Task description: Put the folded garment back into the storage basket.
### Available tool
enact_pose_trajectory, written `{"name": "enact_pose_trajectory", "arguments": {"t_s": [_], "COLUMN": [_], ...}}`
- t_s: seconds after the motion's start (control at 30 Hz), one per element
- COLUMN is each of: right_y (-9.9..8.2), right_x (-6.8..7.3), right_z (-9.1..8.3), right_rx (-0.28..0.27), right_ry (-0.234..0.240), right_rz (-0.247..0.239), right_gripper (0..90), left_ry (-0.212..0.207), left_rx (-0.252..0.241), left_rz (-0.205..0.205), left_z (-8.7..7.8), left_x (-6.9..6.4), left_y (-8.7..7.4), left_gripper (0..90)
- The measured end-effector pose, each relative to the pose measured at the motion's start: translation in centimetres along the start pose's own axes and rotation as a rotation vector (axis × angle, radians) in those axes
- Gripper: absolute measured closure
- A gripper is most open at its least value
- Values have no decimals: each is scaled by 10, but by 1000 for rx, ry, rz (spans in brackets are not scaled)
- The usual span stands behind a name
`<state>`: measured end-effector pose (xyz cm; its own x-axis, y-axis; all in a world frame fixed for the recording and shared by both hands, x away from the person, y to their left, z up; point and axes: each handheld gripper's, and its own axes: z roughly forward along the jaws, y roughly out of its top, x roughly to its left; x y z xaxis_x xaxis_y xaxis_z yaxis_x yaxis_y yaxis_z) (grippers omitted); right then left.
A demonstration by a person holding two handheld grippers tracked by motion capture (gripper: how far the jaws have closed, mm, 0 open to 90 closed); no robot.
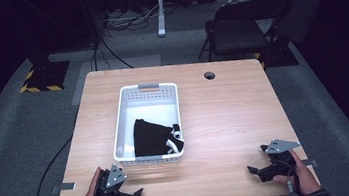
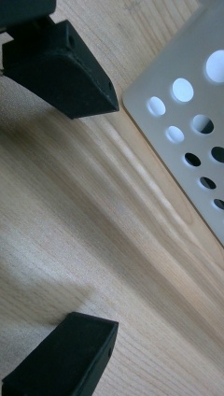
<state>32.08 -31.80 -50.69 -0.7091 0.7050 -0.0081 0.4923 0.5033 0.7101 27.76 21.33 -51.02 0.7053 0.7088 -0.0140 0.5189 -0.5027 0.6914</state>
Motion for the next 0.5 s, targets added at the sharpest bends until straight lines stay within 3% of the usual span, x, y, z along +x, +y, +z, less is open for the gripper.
{"name": "enact_pose_trajectory", "arguments": {"t_s": [0.5], "right_y": [1], "right_x": [0], "right_z": [1], "right_rx": [2], "right_ry": [1], "right_rz": [1], "right_gripper": [19], "left_ry": [1], "left_rx": [3], "left_rz": [4], "left_z": [0], "left_x": [1], "left_y": [1], "left_gripper": [2]}}
